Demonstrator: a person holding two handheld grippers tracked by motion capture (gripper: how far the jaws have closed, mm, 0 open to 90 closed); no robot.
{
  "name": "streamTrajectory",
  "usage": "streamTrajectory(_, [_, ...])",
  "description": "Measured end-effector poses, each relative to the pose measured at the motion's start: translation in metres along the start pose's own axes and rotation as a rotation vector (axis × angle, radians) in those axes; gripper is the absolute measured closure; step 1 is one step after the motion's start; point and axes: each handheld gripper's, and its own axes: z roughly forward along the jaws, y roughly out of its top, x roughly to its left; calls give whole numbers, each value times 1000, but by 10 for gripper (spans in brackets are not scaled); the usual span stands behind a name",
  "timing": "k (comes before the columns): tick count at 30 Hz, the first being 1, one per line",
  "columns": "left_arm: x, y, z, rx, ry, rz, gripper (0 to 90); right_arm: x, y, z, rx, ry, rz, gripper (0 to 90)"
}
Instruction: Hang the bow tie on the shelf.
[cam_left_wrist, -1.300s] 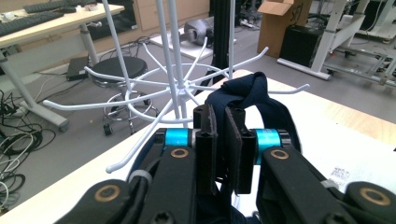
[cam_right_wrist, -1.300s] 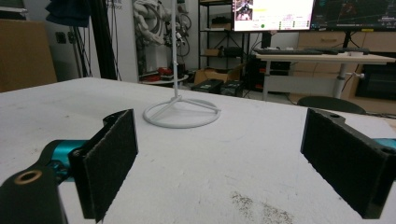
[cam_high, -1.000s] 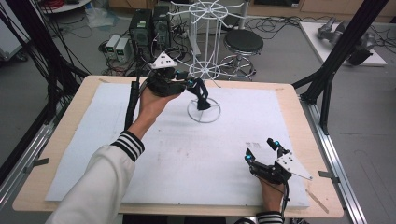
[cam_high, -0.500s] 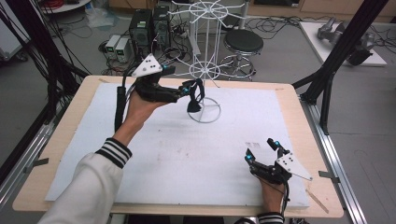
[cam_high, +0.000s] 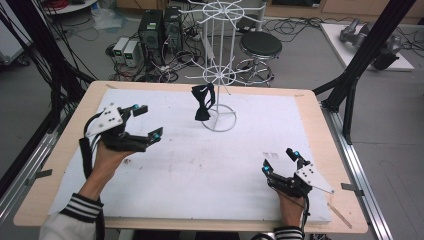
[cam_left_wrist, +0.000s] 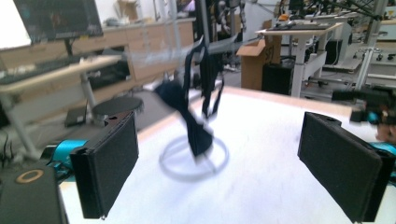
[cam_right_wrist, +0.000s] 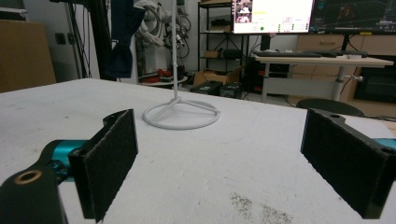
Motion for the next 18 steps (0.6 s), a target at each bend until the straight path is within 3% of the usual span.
streamTrajectory(1, [0,0,0,0,0,0,128,0,0,0,3,0,0,101])
streamTrajectory(2, [1,-14,-16,-3,19,0,128,0,0,0,0,1,0,101])
streamTrajectory(5, [3,-35,-36,4,51,6,128,0,0,-1,-5,-2,0,101])
streamTrajectory(7, [4,-49,-48,-4,75,-14,127,0,0,0,-6,-1,-3,101])
streamTrajectory(8, [4,-49,-48,-4,75,-14,128,0,0,-1,-5,-2,-2,101])
streamTrajectory(10, [5,-72,-64,-31,113,-38,128,0,0,-1,-5,-2,-1,101])
streamTrajectory(13, [3,-91,-74,-54,150,-51,127,0,0,0,-7,-1,-4,101])
streamTrajectory(18, [-4,-109,-77,-110,210,-53,128,0,0,0,-6,-1,-5,101])
